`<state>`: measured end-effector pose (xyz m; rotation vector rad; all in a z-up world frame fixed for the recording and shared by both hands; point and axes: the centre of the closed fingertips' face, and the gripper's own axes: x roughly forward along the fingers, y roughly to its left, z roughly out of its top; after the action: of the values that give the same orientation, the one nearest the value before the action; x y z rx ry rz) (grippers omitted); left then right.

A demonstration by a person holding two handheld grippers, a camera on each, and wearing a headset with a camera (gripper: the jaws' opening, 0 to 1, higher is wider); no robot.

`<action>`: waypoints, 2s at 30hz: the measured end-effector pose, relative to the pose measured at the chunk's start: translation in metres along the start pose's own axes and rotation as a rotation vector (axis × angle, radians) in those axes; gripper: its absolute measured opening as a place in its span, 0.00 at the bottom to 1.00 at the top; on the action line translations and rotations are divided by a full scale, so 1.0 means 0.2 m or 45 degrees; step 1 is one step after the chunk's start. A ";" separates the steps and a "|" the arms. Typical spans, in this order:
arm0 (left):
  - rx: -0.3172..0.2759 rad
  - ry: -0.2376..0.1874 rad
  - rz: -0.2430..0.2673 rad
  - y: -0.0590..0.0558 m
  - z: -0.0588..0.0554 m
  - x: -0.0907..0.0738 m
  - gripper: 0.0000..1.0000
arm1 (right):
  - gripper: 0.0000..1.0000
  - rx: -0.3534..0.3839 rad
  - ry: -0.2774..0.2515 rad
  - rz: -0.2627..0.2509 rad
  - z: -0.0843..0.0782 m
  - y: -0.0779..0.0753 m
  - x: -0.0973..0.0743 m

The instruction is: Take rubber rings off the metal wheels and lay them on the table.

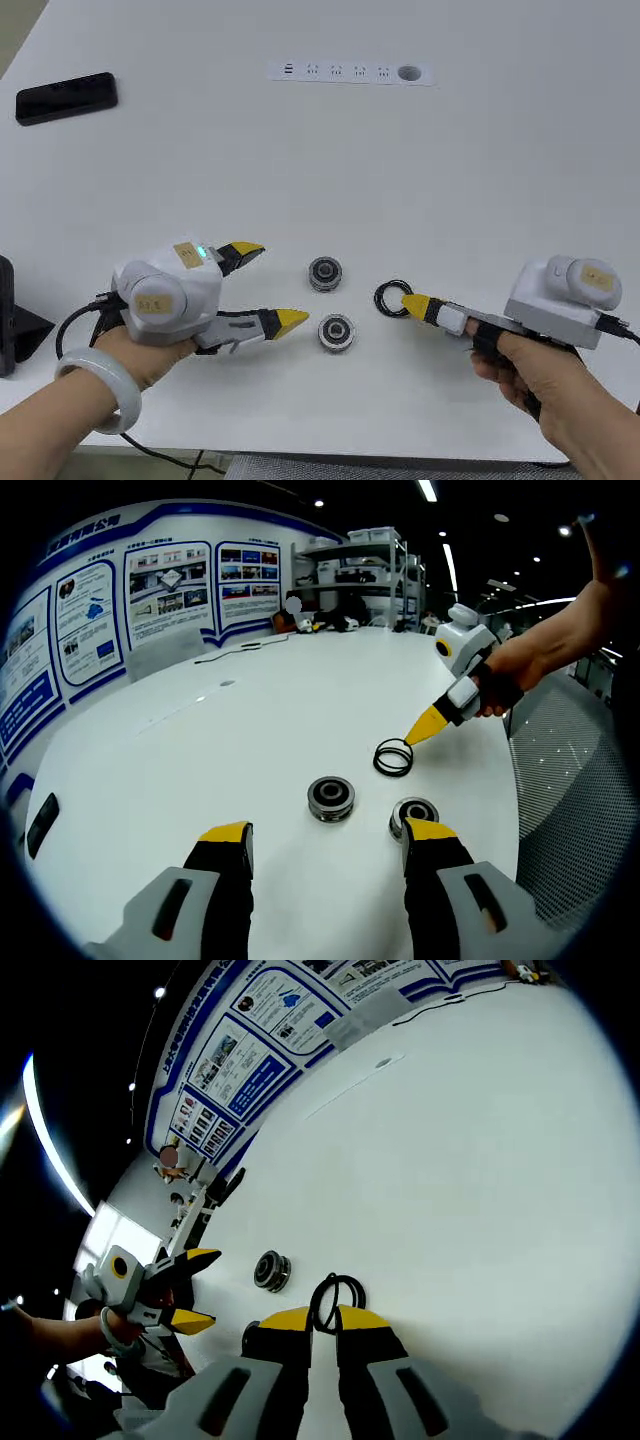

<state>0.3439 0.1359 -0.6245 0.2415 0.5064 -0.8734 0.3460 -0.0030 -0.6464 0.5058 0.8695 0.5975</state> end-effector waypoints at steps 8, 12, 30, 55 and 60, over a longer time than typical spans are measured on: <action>-0.010 -0.002 -0.014 -0.01 -0.01 -0.01 0.61 | 0.25 -0.088 0.003 -0.004 0.02 -0.04 0.00; -0.018 -0.004 -0.020 -0.02 -0.01 -0.02 0.61 | 0.28 -0.158 0.003 -0.002 0.02 -0.05 -0.01; -0.028 -0.038 -0.036 -0.10 -0.02 -0.13 0.63 | 0.49 -0.497 0.027 0.053 -0.02 0.05 -0.07; -0.163 -0.098 0.015 -0.18 -0.11 -0.31 0.79 | 0.77 -0.839 0.078 0.039 -0.17 0.09 -0.21; -0.176 -0.105 0.026 -0.19 -0.13 -0.34 0.81 | 0.83 -0.871 0.098 0.044 -0.22 0.09 -0.22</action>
<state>0.2700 0.1685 -0.6108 0.0840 0.4847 -0.8211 0.2828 -0.0120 -0.6339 -0.1240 0.6734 0.8991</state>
